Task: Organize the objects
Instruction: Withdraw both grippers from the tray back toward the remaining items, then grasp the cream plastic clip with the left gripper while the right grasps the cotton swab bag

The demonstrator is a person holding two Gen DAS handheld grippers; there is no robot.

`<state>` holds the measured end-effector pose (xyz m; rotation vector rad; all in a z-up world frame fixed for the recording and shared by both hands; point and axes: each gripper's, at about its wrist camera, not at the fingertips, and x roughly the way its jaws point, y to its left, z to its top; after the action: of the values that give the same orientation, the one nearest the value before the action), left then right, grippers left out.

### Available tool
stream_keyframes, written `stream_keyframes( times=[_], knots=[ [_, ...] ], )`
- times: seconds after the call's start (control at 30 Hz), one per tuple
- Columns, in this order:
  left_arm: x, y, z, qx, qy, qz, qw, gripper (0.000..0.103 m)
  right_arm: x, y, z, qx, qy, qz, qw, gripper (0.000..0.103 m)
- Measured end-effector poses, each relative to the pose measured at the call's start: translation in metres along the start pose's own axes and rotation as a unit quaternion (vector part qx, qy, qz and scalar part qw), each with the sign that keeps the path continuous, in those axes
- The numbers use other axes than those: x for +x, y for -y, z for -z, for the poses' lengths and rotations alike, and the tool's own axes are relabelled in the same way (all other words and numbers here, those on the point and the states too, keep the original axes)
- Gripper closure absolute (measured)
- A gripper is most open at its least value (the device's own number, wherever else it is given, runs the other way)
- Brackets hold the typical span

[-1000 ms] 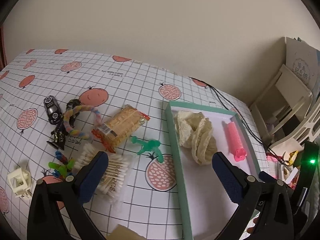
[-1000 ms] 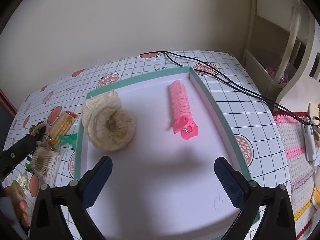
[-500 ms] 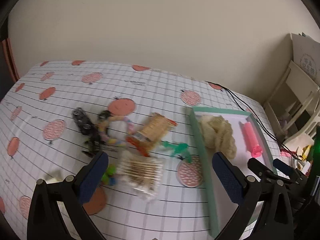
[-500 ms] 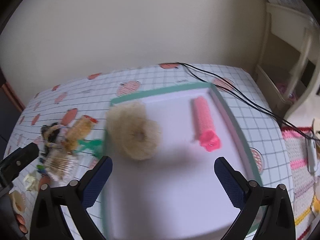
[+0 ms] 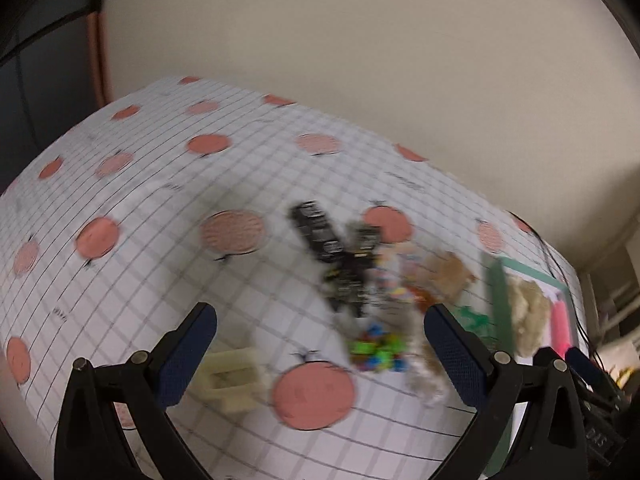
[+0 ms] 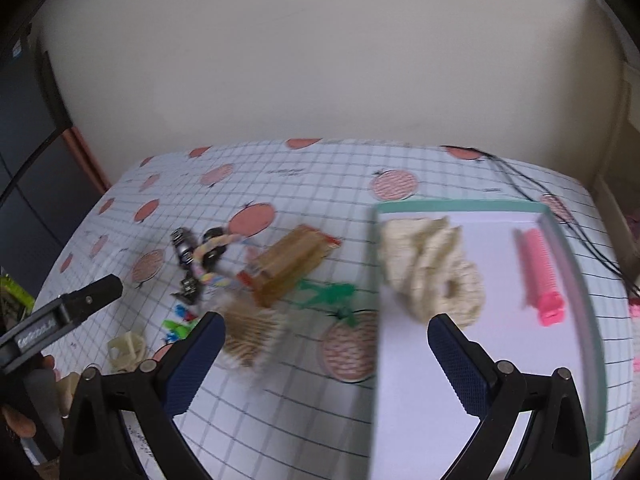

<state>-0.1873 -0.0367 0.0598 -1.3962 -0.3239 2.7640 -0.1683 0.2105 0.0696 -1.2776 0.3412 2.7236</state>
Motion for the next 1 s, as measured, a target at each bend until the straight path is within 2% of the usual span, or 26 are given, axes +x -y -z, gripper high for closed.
stream_keyframes(
  times=[0.23,0.5,0.67,0.77,1.0],
  knots=[
    [0.025,-0.038,0.009,-0.029,-0.038,-0.054,0.9974,0.000,0.023,-0.026,0.010,-0.022,-0.030,-0.012,0.999,0.001],
    [0.055,-0.054,0.022,-0.049,-0.097,-0.067,0.9918,0.000,0.053,-0.034,0.020,-0.015,-0.066,-0.028,0.997,0.001],
    [0.061,-0.059,0.025,-0.065,-0.113,-0.084,0.9879,0.000,0.064,-0.042,0.023,-0.018,-0.078,-0.032,0.996,0.003],
    [0.063,-0.061,0.027,-0.075,-0.122,-0.083,0.9863,0.000,0.070,-0.047,0.026,-0.022,-0.085,-0.031,0.996,0.006],
    [0.065,-0.062,0.032,-0.085,-0.127,-0.087,0.9844,0.001,0.077,-0.053,0.028,-0.028,-0.094,-0.036,0.995,0.020]
  ],
)
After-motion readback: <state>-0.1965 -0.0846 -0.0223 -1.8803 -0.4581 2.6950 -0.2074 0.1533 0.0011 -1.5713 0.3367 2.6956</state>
